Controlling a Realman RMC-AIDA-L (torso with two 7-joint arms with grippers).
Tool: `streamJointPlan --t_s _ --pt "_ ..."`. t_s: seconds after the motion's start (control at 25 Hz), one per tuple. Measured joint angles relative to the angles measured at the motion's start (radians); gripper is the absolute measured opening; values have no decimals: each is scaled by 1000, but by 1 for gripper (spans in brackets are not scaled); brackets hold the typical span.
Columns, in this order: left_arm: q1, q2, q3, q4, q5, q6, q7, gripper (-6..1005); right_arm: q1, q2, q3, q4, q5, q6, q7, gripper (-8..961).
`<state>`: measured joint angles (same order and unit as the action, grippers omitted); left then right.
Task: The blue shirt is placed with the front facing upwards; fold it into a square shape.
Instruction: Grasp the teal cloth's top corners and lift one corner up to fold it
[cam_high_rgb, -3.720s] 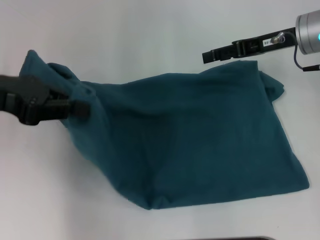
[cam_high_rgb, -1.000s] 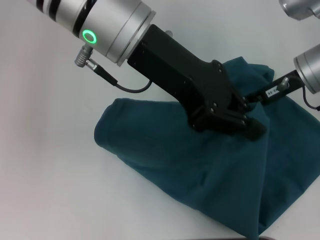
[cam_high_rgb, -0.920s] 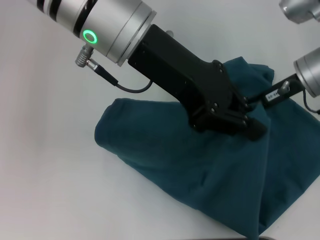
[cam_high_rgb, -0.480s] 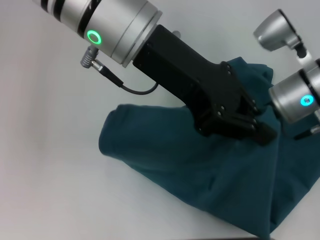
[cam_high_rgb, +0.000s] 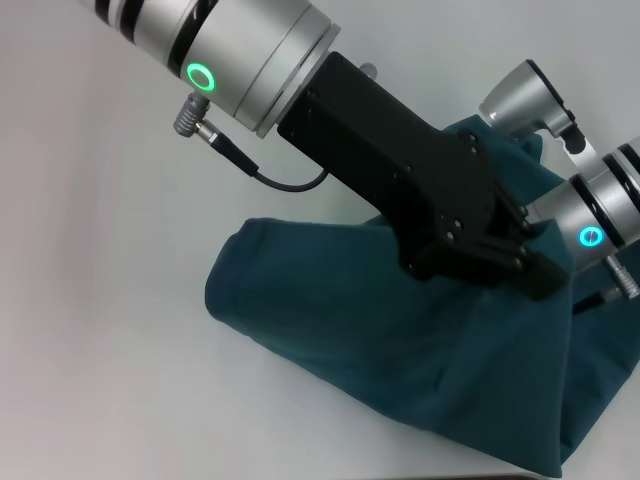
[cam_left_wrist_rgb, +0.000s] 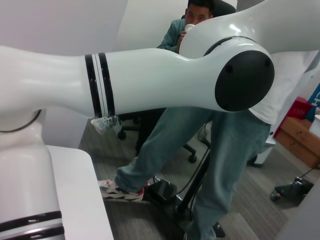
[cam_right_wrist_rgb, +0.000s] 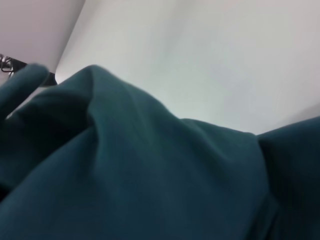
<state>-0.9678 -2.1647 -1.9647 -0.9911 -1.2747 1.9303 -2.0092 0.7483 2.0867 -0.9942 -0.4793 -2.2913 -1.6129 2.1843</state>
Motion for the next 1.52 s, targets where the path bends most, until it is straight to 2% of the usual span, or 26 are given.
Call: streamJointPlan --t_s 0.44,1.0,1.52 --pt "-9 -1 1 41 -2 -13 38 42 71 12 -1 113 2 18 -47 30" --pt "-76 -1 7 157 1 -48 113 41 81 17 -3 174 8 65 -74 31" --pt "-77 -1 16 160 0 -51 129 42 153 24 0 260 23 95 -125 31"
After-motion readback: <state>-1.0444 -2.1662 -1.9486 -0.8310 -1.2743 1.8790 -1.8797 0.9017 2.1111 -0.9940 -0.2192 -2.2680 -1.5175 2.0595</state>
